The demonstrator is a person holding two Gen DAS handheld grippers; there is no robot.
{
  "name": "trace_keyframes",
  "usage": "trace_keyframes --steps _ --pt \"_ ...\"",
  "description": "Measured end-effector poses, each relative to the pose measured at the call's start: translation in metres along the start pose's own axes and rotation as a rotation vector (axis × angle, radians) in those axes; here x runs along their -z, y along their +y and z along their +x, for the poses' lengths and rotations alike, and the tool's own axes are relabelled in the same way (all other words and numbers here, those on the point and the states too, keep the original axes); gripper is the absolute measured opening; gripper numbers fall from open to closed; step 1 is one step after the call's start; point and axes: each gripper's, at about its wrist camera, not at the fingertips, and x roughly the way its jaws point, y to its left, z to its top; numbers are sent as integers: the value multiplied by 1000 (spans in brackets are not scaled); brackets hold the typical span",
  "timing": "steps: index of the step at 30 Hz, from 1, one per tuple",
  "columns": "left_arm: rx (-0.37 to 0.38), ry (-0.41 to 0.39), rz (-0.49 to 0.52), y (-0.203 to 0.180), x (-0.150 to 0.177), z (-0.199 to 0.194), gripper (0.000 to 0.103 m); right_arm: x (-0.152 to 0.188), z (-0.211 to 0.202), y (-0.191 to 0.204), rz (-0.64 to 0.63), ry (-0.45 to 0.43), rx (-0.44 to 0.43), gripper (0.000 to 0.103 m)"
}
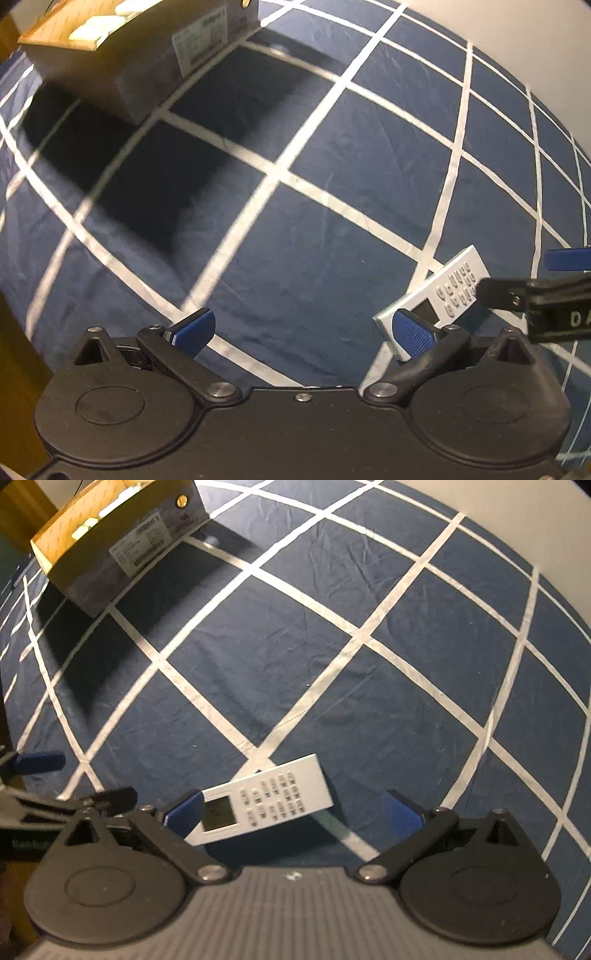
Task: Organize objects
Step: 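Move the right tool toward the white remote with an LCD screen, then close the right gripper on the white LCD remote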
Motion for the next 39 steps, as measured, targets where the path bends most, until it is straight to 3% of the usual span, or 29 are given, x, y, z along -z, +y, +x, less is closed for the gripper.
trace_keyframes --steps 5,13,16,25,33,39 --pt "-36 31 -72 -6 9 13 103 -6 22 -6 -66 44 -26 100" --pt "-29 62 -156 -12 14 28 103 -21 48 -11 -142 91 -59 100" --pt "-22 73 -171 -17 17 31 103 -23 55 -9 -172 111 -76 90" --pt "16 98 -178 -28 24 35 103 -23 56 -8 -209 123 -128 78" --pt "52 91 -183 -26 25 31 103 -17 55 -4 -188 132 -155 70" --pt "81 88 -193 -23 26 31 103 -10 53 -5 -64 136 -139 66"
